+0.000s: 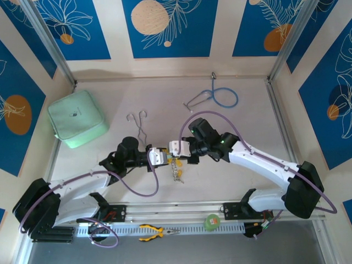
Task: Put the keys on the keyring
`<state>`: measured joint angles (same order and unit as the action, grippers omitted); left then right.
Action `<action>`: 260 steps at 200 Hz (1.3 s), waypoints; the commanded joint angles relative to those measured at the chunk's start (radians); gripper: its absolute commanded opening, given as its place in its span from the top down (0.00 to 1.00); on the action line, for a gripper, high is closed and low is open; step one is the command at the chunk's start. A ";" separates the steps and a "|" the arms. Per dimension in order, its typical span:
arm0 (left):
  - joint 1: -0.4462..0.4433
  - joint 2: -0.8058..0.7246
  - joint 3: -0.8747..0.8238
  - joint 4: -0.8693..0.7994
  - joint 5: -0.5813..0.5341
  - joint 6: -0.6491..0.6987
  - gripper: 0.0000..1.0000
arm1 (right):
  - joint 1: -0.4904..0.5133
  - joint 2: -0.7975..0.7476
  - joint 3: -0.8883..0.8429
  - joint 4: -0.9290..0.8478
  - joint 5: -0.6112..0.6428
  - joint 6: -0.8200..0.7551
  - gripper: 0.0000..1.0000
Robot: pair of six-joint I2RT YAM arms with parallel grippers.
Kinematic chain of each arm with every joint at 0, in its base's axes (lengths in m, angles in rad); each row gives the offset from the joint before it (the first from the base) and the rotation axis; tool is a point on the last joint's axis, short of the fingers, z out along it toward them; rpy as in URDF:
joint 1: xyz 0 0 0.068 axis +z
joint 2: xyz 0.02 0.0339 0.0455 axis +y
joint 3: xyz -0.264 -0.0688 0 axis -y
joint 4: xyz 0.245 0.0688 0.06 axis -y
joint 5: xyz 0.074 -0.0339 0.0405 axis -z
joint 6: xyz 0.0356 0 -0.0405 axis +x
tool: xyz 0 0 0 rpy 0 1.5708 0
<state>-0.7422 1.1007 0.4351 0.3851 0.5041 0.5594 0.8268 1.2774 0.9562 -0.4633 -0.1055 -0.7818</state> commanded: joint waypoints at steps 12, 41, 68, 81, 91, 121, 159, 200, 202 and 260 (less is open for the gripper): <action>-0.014 0.011 0.023 0.039 0.005 0.005 0.80 | 0.024 0.017 0.054 -0.028 0.004 -0.019 1.00; -0.015 0.017 0.020 0.068 0.003 -0.001 0.86 | 0.030 0.013 0.051 -0.005 -0.026 0.000 1.00; -0.015 0.018 -0.005 0.124 0.000 -0.020 0.97 | -0.032 -0.068 -0.041 0.145 -0.142 0.083 0.86; -0.014 0.021 -0.029 0.186 0.003 -0.042 1.00 | -0.097 -0.125 -0.120 0.256 -0.237 0.142 0.76; -0.016 0.031 -0.051 0.244 0.009 -0.072 1.00 | -0.157 -0.158 -0.176 0.337 -0.325 0.196 0.73; -0.014 0.088 -0.109 0.447 0.031 -0.167 1.00 | -0.234 -0.186 -0.276 0.456 -0.432 0.263 0.72; -0.014 0.149 -0.142 0.610 0.052 -0.250 1.00 | -0.204 -0.145 -0.294 0.455 -0.389 0.222 0.74; -0.015 0.181 -0.149 0.666 0.073 -0.276 1.00 | -0.172 -0.112 -0.304 0.474 -0.338 0.207 0.75; -0.015 0.181 -0.148 0.666 0.073 -0.277 1.00 | -0.172 -0.112 -0.303 0.474 -0.338 0.207 0.75; -0.015 0.185 -0.148 0.665 0.085 -0.280 1.00 | -0.158 -0.101 -0.298 0.480 -0.347 0.205 0.81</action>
<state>-0.7448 1.2804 0.2951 0.9745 0.5503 0.2981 0.6575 1.1675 0.6598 0.0002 -0.4416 -0.5686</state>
